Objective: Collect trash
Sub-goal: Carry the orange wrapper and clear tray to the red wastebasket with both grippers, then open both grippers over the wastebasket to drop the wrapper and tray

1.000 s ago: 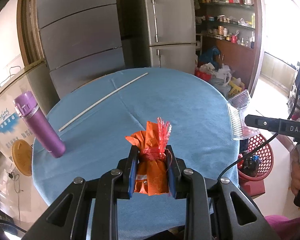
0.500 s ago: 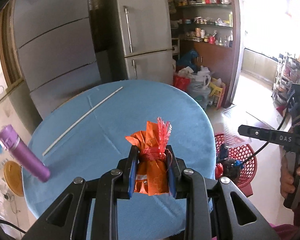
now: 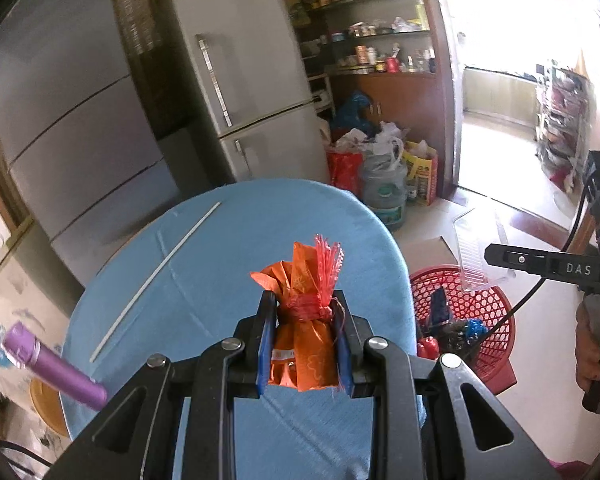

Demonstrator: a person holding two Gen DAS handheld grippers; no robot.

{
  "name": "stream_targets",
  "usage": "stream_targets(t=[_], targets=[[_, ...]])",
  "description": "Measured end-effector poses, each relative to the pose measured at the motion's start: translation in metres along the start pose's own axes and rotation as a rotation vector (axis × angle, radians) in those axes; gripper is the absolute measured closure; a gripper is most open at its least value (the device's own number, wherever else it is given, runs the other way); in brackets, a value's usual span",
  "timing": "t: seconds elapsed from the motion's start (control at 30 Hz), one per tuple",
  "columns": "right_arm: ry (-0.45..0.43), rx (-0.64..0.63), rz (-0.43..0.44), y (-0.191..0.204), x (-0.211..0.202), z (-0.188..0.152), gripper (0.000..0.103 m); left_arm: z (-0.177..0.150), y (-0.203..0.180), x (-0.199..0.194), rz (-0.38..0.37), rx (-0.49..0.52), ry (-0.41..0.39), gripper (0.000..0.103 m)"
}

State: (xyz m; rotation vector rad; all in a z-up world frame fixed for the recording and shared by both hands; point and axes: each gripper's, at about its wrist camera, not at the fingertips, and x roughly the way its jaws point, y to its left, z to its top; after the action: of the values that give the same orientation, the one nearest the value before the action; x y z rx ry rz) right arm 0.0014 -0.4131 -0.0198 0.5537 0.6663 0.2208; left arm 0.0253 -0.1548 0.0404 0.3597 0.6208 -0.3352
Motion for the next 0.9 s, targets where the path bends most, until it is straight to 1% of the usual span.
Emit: stream_targets(t=[0.17, 0.3, 0.53, 0.6, 0.67, 0.73, 0.83, 0.9], targets=[[-0.008, 0.04, -0.006, -0.016, -0.005, 0.001, 0.052, 0.008, -0.017, 0.004, -0.013, 0.041, 0.004, 0.074], [-0.019, 0.048, -0.013, -0.022, -0.008, 0.0, 0.052, 0.011, -0.027, 0.008, -0.023, 0.059, 0.013, 0.074], [-0.022, 0.099, -0.021, -0.04, -0.004, -0.001, 0.052, 0.009, -0.037, 0.015, -0.068, 0.055, 0.026, 0.074], [0.001, 0.14, -0.058, -0.052, 0.005, -0.004, 0.052, 0.005, -0.038, 0.016, -0.083, 0.065, 0.019, 0.074], [0.006, 0.14, -0.123, -0.058, 0.008, -0.005, 0.052, 0.001, -0.035, 0.019, -0.091, 0.06, 0.029, 0.074], [-0.001, 0.134, -0.17, -0.061, 0.006, -0.004, 0.052, -0.004, -0.031, 0.023, -0.106, 0.044, 0.047, 0.074], [-0.037, 0.151, -0.188, -0.067, -0.005, 0.003, 0.052, -0.005, -0.028, 0.029, -0.129, 0.032, 0.065, 0.074], [-0.063, 0.153, -0.193, -0.07, -0.014, 0.008, 0.051, -0.002, -0.035, 0.035, -0.169, 0.046, 0.062, 0.074]])
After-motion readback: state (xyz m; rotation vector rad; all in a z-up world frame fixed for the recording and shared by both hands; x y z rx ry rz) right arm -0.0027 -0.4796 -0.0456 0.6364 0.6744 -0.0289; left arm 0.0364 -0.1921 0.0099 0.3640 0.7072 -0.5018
